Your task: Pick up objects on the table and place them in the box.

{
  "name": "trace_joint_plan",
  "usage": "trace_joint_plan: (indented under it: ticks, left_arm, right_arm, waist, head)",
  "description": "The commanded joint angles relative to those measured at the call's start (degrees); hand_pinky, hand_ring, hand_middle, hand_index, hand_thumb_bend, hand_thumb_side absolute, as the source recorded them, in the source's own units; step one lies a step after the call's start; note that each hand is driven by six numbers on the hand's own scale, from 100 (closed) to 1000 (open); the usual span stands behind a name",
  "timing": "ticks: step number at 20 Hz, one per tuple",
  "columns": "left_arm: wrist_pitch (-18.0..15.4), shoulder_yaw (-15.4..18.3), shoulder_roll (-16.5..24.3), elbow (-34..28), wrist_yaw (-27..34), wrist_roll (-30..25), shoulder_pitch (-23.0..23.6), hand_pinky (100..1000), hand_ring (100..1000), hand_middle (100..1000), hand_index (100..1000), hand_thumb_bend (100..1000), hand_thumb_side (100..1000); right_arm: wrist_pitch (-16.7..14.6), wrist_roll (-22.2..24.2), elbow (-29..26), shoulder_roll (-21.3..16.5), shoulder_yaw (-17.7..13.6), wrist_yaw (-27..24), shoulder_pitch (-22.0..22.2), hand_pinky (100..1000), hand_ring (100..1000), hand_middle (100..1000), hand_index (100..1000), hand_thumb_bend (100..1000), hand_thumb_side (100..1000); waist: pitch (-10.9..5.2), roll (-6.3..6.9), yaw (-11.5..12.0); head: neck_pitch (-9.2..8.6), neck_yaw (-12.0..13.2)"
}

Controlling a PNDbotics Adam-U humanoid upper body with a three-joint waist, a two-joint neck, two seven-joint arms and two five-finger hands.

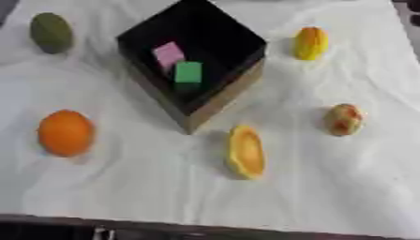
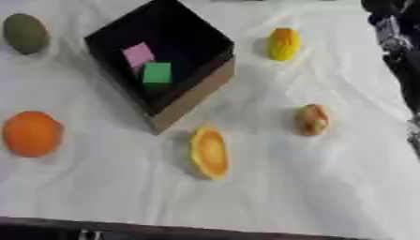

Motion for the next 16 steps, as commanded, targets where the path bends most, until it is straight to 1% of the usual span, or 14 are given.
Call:
trace_joint_plan:
  ticks: [1, 4, 6, 8, 9, 10, 11, 16]
  left_arm:
    - [-0.56, 1.01, 1.61, -0.85, -0.37, 0.50, -0.86, 839, 766, 740, 811, 100, 445]
    - [-1.05, 1.35, 1.80, -0.85, -0.78, 0.93, -1.08, 839, 765, 740, 812, 100, 444]
    - [-1.32, 1.53, 1.92, -0.85, -1.05, 1.22, -1.13, 839, 765, 740, 812, 100, 446]
    - [-1.54, 1.63, 2.06, -0.85, -1.30, 1.45, -1.17, 840, 765, 740, 813, 100, 448]
    - [-1.66, 1.67, 2.13, -0.85, -1.43, 1.55, -1.21, 840, 765, 740, 813, 100, 448]
    - [-1.79, 1.72, 2.21, -0.85, -1.54, 1.66, -1.28, 840, 765, 740, 814, 100, 447]
    - [-1.87, 1.79, 2.30, -0.85, -1.65, 1.79, -1.37, 840, 765, 740, 814, 100, 446]
    - [-2.27, 2.15, 2.77, -0.85, -2.22, 2.50, -1.53, 840, 764, 740, 815, 100, 444]
  right_arm:
    - [-0.63, -0.18, -0.83, -2.07, -0.98, 0.88, -1.02, 910, 877, 752, 718, 100, 678]
    - [-1.01, -0.27, -0.83, -2.47, -1.13, 1.36, -1.47, 910, 877, 752, 718, 100, 680]
    - [-1.20, -0.26, -0.83, -2.66, -1.16, 1.71, -1.68, 910, 878, 752, 718, 100, 681]
    - [-1.34, -0.25, -0.83, -2.76, -1.15, 2.06, -1.82, 910, 878, 752, 718, 100, 682]
    - [-1.43, -0.25, -0.83, -2.81, -1.15, 2.25, -1.88, 910, 878, 752, 718, 100, 663]
    - [-1.51, -0.26, -0.83, -2.87, -1.16, 2.46, -1.90, 910, 878, 752, 718, 100, 682]
    - [-1.61, -0.30, -0.83, -2.94, -1.19, 2.66, -1.89, 910, 878, 752, 718, 100, 682]
    - [-2.20, -0.60, -0.83, -3.49, -1.33, 3.65, -1.66, 910, 878, 753, 719, 100, 681]
  waist:
    - [-6.36, -0.43, -0.27]
    - [-5.06, -0.10, -0.63]
    - [-4.19, 0.00, -0.78]
    - [-3.42, -0.06, -0.90]
    - [-3.04, -0.12, -0.96]
    - [-2.70, -0.21, -1.02]
    - [-2.41, -0.30, -1.07]
    - [-1.21, -0.59, -1.10]
  head:
    - [-2.11, 0.37]
    - [-3.59, 0.45]
    - [-4.24, 0.40]
    - [-4.61, 0.32]
    - [-4.82, 0.31]
    - [-5.03, 0.33]
    - [-5.19, 0.35]
    - [-5.33, 0.77]
